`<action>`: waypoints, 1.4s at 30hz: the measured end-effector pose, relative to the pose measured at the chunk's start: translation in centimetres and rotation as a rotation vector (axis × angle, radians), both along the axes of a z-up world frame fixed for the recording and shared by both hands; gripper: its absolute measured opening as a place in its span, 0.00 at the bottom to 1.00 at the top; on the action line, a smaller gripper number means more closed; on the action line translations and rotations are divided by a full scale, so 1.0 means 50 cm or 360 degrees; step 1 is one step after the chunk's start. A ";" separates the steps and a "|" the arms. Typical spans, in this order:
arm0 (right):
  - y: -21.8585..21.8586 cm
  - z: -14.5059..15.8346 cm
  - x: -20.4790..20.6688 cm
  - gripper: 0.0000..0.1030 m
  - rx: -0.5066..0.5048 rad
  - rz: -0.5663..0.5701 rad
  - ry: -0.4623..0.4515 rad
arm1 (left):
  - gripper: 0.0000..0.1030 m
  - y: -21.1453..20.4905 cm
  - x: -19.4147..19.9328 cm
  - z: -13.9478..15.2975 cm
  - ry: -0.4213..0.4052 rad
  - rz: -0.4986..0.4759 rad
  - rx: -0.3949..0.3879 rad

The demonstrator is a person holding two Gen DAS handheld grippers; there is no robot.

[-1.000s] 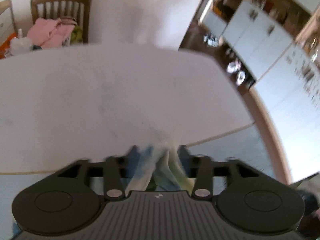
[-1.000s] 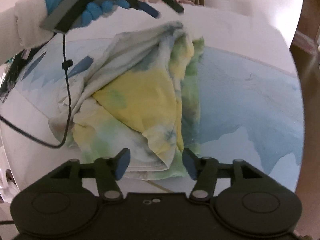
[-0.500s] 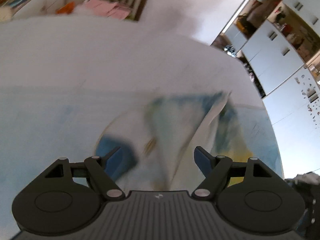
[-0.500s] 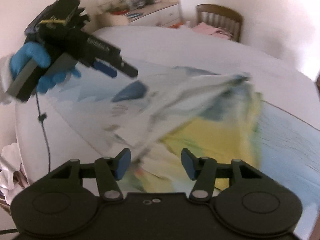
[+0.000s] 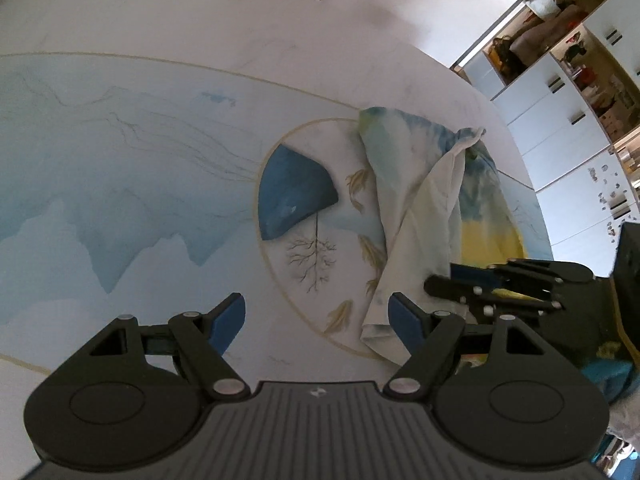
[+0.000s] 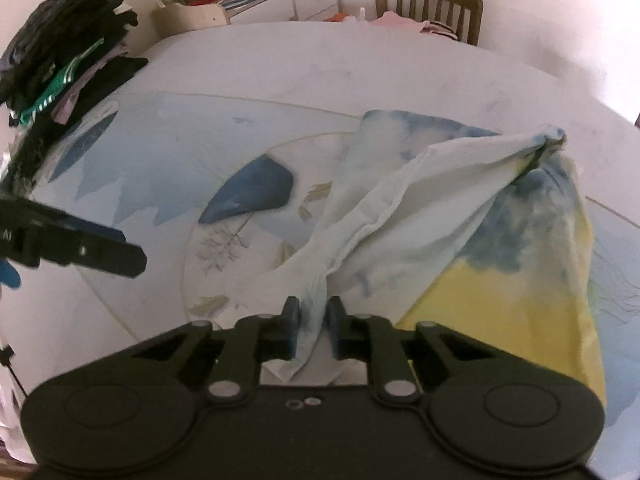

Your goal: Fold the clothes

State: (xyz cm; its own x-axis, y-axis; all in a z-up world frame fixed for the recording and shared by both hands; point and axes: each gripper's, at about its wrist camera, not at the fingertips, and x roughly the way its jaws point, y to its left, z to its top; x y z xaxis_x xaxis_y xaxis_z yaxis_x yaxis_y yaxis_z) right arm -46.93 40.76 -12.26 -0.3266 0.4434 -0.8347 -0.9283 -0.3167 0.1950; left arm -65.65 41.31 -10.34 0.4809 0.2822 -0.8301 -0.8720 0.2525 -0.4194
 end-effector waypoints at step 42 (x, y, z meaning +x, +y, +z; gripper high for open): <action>0.160 0.073 0.387 1.00 0.0074 -0.0171 0.0044 | 0.49 -0.106 0.356 -0.003 0.0089 -0.0616 0.0156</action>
